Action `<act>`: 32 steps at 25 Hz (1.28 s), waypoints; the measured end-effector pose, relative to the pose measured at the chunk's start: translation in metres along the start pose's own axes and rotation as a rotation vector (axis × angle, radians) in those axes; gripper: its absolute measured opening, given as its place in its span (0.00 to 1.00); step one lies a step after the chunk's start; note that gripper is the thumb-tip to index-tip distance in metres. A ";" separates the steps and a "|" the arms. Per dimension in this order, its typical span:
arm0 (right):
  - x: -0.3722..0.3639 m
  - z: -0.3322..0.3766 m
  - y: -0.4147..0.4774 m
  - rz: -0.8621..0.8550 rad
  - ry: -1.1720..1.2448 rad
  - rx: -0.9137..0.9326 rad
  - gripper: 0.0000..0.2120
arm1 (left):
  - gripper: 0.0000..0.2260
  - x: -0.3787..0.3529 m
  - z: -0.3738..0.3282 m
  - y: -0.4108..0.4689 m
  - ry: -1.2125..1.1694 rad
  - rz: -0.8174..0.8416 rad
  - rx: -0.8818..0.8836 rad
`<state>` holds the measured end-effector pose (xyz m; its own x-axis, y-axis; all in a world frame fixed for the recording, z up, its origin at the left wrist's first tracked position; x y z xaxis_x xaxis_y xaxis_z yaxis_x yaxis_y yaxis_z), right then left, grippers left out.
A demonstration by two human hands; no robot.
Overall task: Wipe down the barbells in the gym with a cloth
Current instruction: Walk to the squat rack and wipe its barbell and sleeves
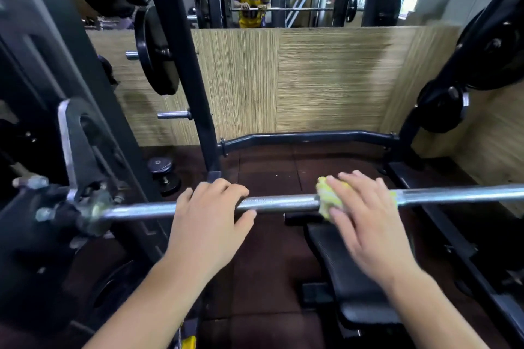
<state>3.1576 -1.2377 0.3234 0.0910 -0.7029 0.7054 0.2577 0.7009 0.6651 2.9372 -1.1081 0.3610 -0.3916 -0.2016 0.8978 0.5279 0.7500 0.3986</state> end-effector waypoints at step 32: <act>-0.039 0.036 -0.029 -0.609 -0.210 0.135 0.21 | 0.18 -0.018 0.090 -0.052 0.172 -0.525 -0.032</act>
<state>3.1117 -1.2257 0.2855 -0.2263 -0.9496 0.2167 0.0794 0.2038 0.9758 2.8487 -1.0871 0.3074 -0.4808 -0.6451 0.5939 0.3189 0.5023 0.8038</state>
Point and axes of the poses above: each hand's wrist, its own y-axis towards the middle knuckle, its own x-axis out of the back of the hand, z = x × y, the point moved 7 cm from there along y, towards the middle knuckle, and after that the axes turned 5 degrees about -z, right-handed, at the moved point
